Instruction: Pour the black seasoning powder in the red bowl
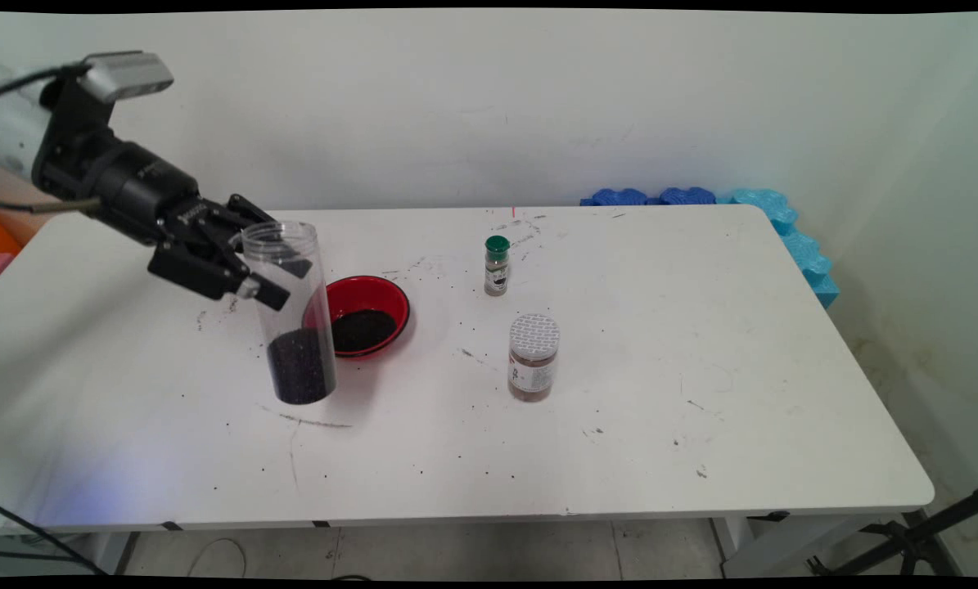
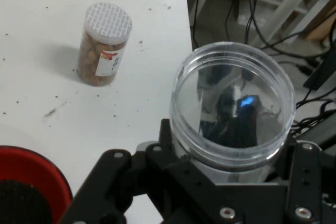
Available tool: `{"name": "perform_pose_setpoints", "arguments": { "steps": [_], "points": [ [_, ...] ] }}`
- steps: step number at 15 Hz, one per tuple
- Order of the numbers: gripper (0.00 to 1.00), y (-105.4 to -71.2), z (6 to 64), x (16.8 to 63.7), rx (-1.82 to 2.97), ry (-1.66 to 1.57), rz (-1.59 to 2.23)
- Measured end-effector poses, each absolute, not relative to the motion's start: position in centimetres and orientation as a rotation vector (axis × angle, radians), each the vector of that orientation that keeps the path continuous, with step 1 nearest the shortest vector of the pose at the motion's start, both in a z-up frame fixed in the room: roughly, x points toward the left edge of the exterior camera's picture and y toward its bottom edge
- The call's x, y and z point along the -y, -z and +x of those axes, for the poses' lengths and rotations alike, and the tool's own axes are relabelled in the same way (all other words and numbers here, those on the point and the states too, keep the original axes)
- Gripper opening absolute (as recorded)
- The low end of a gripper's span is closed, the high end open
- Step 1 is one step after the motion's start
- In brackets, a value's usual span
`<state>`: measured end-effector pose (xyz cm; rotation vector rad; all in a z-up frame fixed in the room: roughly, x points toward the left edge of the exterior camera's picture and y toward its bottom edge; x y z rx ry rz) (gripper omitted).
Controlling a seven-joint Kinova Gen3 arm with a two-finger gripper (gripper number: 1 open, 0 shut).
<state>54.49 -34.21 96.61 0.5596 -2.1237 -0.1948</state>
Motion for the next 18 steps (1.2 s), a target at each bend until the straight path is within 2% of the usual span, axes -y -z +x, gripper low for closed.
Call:
{"name": "perform_pose_setpoints", "arguments": {
  "steps": [8,18],
  "points": [
    [0.00,-96.8,56.1,37.0,2.056,0.322,0.844],
    [0.00,-94.8,57.7,39.9,1.887,0.560,1.248]
  ]
}}
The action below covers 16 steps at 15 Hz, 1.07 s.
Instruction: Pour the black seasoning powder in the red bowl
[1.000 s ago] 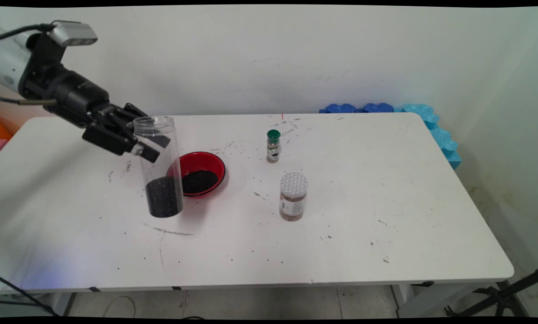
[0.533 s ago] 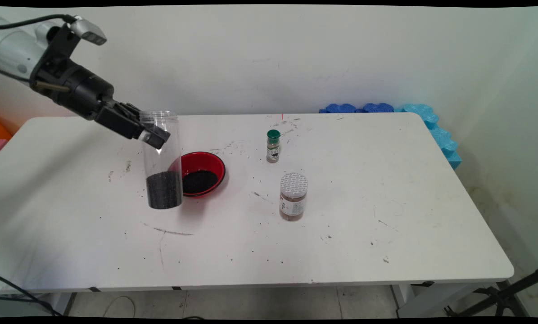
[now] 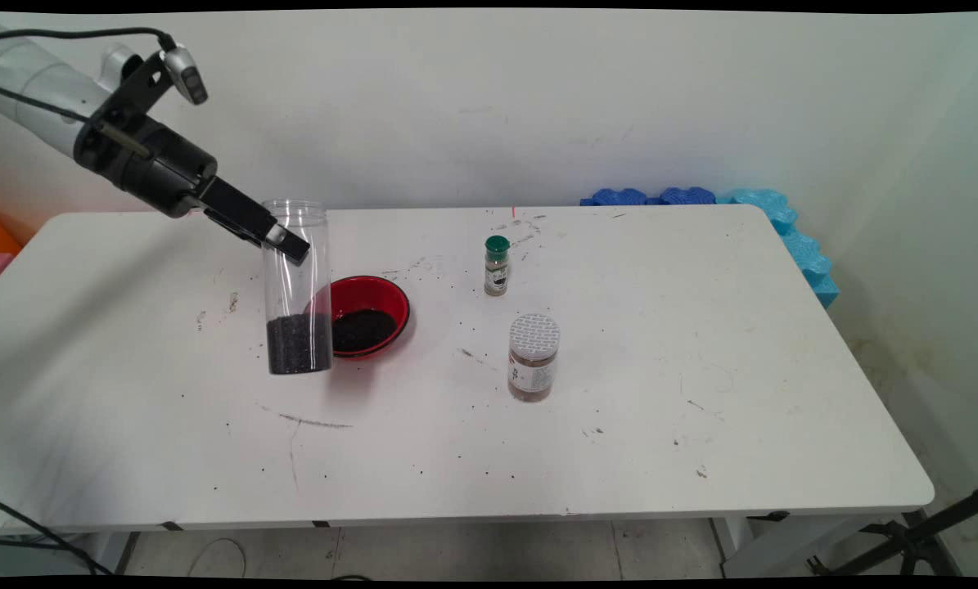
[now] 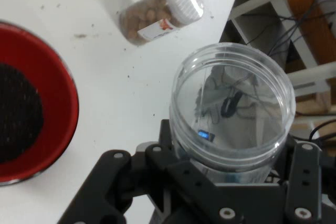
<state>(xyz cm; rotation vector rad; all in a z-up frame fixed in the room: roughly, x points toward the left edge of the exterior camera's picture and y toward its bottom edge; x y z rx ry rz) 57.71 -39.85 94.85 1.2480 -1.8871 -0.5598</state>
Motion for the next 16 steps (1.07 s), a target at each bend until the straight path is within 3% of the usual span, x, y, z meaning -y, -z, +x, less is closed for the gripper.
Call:
{"name": "perform_pose_setpoints", "arguments": {
  "steps": [16],
  "points": [
    [0.00,-91.1,59.3,41.9,1.420,0.955,1.842]
  ]
}}
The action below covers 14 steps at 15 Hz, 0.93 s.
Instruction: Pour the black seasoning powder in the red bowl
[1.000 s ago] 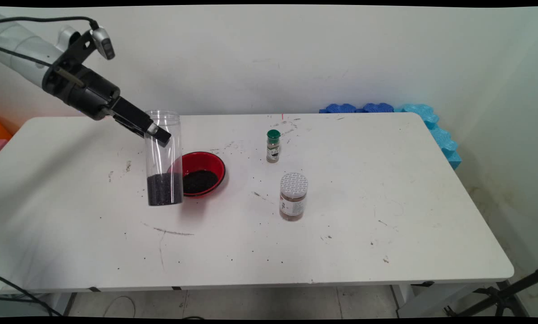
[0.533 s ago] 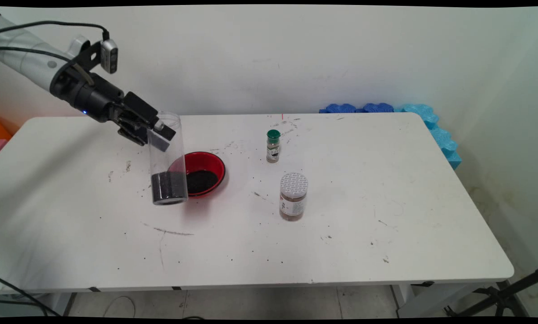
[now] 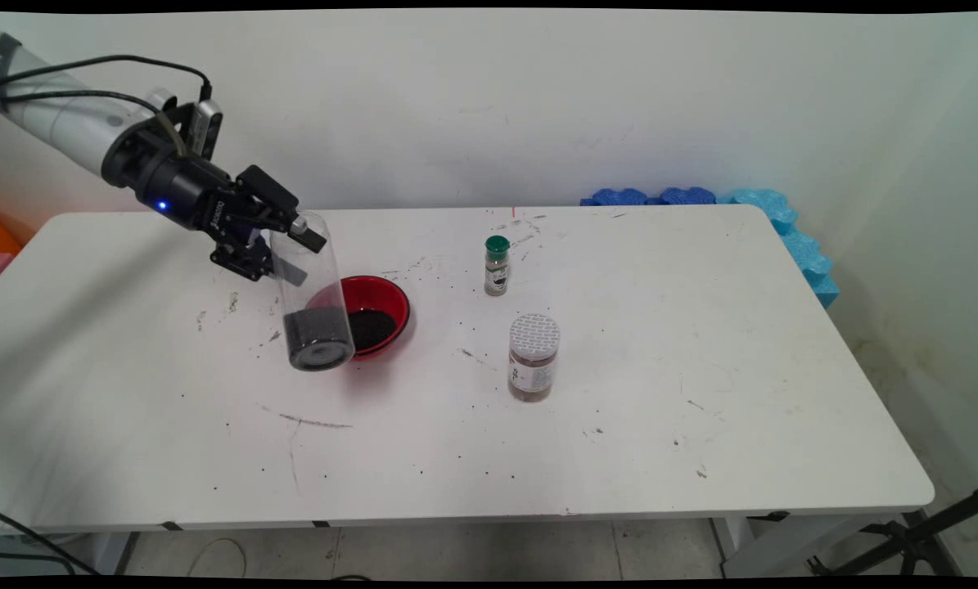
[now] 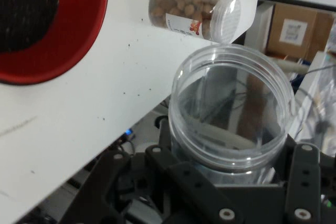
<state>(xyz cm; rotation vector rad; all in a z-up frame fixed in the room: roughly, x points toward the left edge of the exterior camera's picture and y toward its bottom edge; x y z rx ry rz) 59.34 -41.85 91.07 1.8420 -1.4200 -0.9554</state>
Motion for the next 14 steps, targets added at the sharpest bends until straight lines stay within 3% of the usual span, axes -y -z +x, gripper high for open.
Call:
{"name": "perform_pose_setpoints", "arguments": {
  "steps": [14],
  "points": [
    [0.00,-88.8,59.4,42.7,0.962,1.338,2.178]
  ]
}}
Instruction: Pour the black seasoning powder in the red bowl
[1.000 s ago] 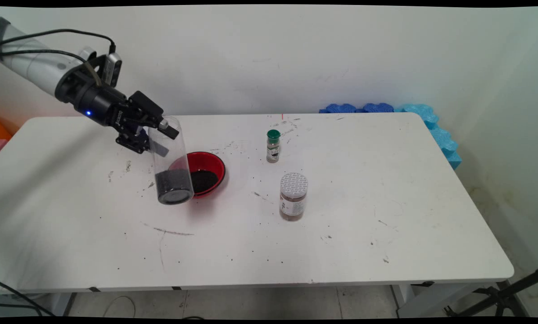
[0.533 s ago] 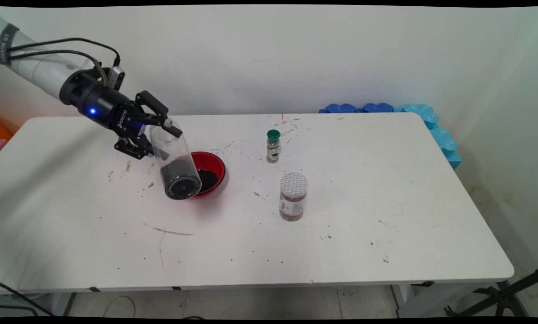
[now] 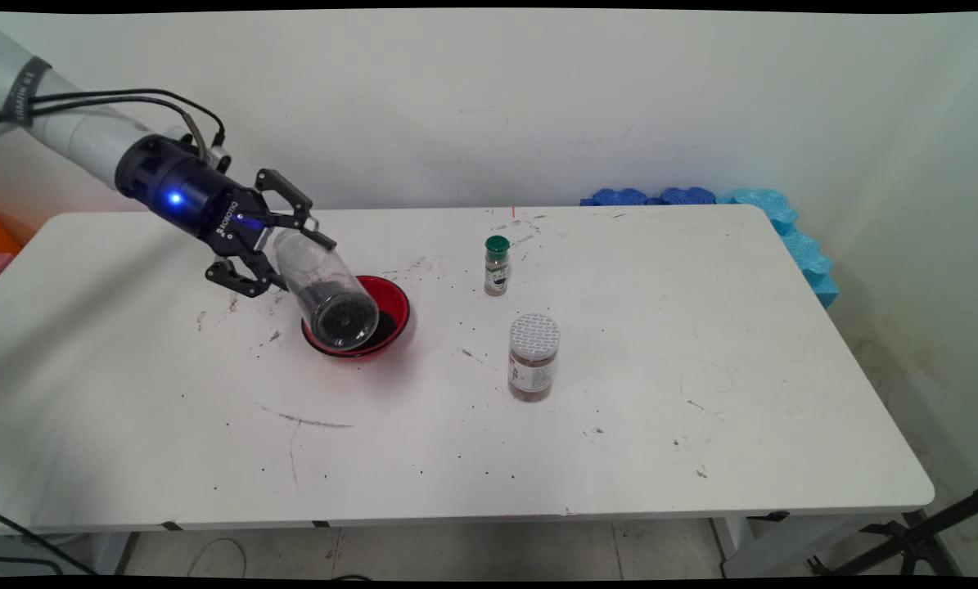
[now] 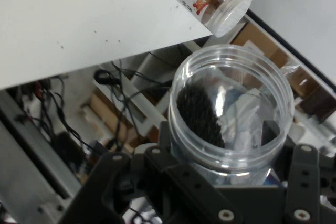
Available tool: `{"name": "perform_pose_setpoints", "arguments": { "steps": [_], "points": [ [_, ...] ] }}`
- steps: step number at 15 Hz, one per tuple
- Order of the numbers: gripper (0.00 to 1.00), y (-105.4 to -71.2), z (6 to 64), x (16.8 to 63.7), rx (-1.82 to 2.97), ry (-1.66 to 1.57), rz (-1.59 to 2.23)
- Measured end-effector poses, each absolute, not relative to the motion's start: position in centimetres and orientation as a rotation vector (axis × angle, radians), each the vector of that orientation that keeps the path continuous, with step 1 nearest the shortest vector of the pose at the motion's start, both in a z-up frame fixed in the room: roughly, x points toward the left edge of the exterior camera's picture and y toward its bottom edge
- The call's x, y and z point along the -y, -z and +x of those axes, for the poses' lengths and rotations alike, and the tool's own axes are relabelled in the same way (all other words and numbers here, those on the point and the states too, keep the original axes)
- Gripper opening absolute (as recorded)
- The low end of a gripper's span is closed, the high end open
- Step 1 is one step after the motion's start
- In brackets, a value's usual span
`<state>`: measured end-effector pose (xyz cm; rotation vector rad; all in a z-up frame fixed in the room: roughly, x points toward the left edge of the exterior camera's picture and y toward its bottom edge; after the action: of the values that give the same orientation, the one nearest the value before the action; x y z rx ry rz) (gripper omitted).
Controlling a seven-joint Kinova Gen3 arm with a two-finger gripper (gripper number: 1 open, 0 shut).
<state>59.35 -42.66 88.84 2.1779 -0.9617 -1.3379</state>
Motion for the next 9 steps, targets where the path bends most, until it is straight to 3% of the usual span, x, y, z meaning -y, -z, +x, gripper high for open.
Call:
{"name": "perform_pose_setpoints", "arguments": {
  "steps": [9],
  "points": [
    [0.00,-87.0,58.5,44.0,0.707,1.562,2.253]
  ]
}}
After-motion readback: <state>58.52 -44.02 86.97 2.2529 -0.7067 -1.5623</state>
